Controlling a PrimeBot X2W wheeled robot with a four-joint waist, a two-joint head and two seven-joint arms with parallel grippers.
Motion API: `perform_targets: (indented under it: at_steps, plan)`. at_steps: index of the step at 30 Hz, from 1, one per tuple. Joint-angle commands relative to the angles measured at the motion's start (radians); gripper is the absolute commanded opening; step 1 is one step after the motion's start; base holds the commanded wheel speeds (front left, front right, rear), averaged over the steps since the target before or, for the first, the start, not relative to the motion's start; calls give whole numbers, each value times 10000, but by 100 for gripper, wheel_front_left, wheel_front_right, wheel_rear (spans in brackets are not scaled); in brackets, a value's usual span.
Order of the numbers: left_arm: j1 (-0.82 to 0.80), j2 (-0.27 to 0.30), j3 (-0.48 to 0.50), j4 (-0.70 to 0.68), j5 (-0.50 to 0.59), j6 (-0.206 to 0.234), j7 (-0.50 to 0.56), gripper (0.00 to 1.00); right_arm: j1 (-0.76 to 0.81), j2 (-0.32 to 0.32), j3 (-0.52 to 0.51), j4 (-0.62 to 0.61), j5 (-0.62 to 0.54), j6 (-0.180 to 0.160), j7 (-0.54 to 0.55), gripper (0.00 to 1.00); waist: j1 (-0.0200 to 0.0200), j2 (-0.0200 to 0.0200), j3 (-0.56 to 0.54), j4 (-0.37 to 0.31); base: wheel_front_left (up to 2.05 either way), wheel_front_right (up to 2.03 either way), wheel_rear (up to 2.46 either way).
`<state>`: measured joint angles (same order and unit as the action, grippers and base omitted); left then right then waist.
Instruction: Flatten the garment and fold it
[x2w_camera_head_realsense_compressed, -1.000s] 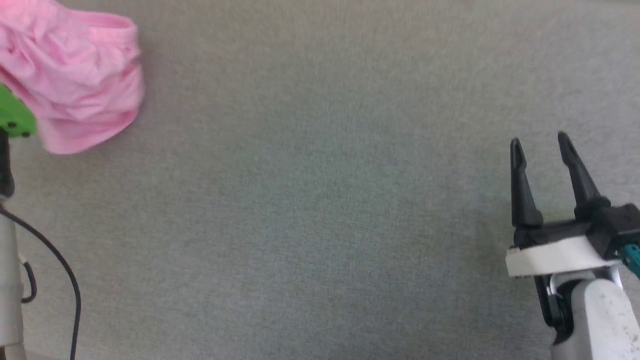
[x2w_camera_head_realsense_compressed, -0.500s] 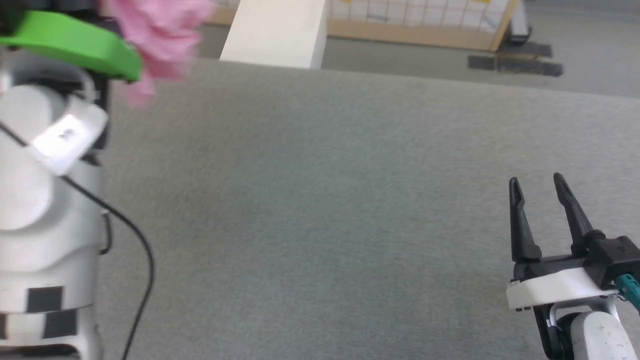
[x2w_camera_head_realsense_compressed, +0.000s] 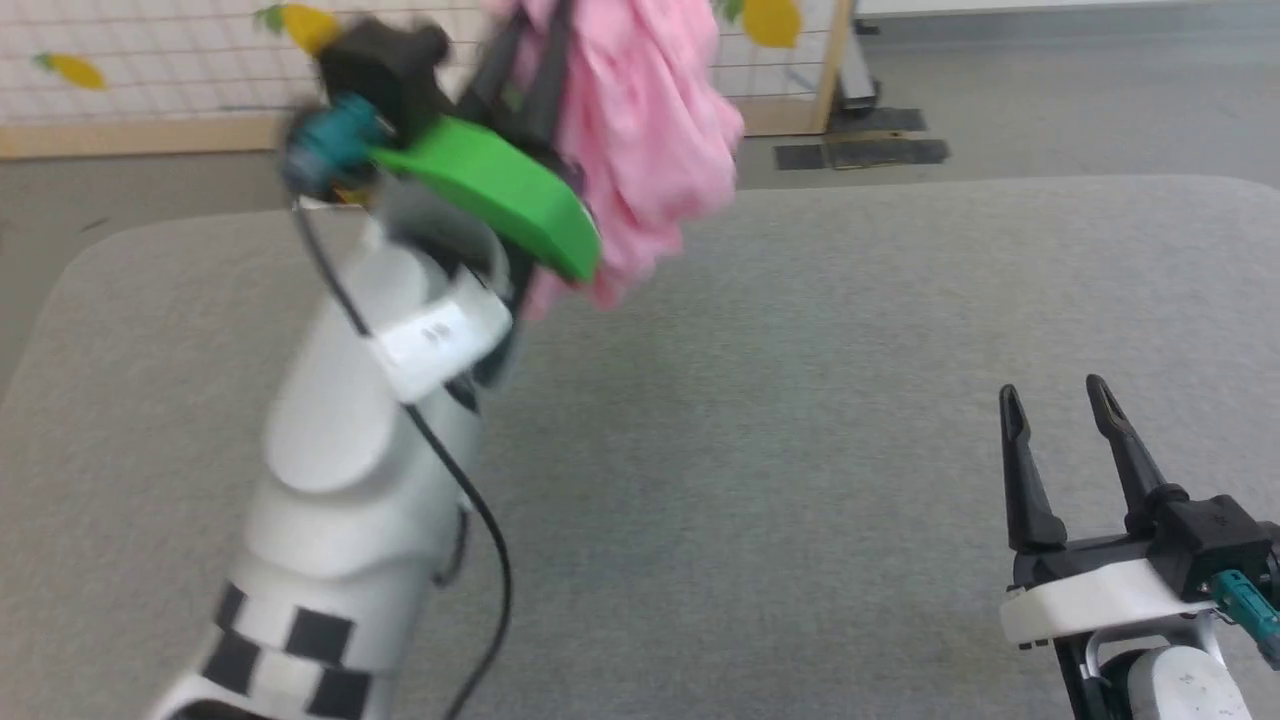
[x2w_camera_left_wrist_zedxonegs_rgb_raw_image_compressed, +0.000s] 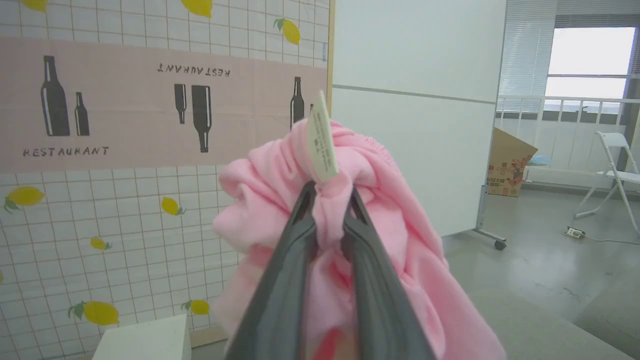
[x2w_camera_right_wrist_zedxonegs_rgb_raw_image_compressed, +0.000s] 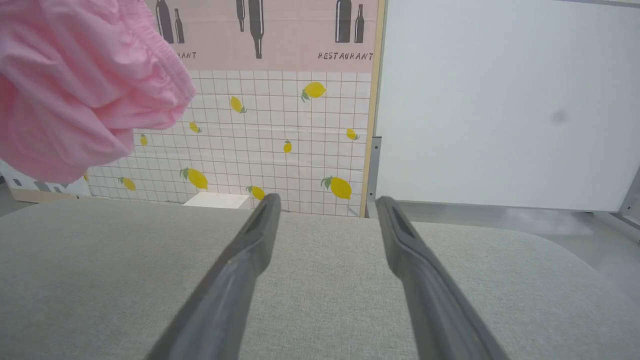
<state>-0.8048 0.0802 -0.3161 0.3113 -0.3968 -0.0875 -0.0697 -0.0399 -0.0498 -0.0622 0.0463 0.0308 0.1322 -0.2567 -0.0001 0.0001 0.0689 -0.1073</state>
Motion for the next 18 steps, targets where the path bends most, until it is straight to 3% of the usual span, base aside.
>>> perform_targets:
  at_steps: [1, 8, 18]
  plan:
    - [382, -74, -196, 224, -166, -36, 83, 0, 89, -4, 62, -1, 22, -15, -51, 100, 1, -1, -97, -531, 0, 0, 0]
    - [1558, -281, -1994, 1857, -492, 52, 1240, 0, 84, -4, 121, -19, 52, -15, -51, 100, 1, -1, 52, -916, 0, 0, 0]
    - [2411, -298, -4422, 3749, -1595, -120, 4447, 0, -57, -4, 181, -58, 252, -15, -51, 100, 1, -1, 396, -1055, 0, 0, 0]
